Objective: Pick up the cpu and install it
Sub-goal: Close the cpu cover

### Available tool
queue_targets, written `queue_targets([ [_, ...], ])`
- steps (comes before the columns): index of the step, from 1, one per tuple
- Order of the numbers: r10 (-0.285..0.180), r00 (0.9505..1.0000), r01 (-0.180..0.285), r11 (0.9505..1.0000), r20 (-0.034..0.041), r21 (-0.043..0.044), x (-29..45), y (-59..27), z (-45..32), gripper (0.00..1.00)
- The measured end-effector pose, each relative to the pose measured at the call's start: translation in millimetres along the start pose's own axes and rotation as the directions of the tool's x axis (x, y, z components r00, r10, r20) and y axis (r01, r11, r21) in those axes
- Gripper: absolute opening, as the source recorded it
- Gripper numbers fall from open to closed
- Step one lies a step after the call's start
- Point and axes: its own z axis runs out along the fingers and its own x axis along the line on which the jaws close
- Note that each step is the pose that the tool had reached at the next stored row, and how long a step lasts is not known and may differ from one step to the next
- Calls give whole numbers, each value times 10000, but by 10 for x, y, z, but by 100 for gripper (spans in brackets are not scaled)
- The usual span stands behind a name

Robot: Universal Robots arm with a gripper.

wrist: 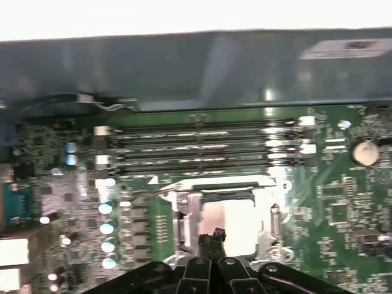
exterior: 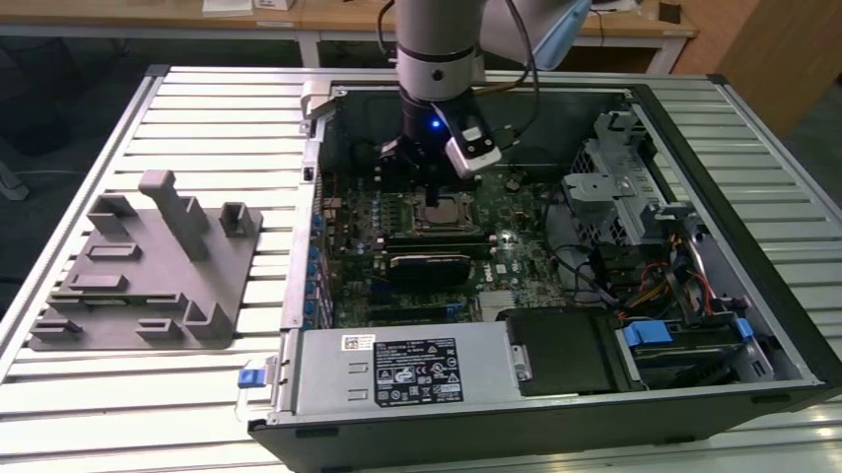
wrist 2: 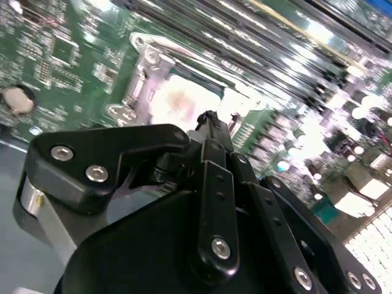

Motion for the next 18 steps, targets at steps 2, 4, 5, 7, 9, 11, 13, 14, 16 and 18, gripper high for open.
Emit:
queue_targets([
  [2, 1, 10000, -1, 10000, 1, 10, -72, 5, 4, 11],
  [4, 4, 10000, -4, 10000, 2, 21, -146, 10, 8, 11],
  [5, 3, 10000, -3, 10000, 2, 27, -181, 12, 9, 11],
  [7, 2, 10000, -2, 10000, 2, 33, -226, 15, 12, 11],
  [9, 3, 10000, -3, 10000, 1, 37, -230, 14, 3, 11],
  [11, 3, 10000, -3, 10000, 3, 35, -231, 15, -15, 11],
  [13, 3, 10000, -3, 10000, 2, 35, -232, 15, -30, 11],
  [14, 3, 10000, -3, 10000, 3, 34, -232, 15, -32, 11],
  [16, 3, 10000, -3, 10000, 4, 32, -232, 15, -32, 11],
  [18, 3, 10000, -3, 10000, 3, 34, -232, 15, -33, 11],
])
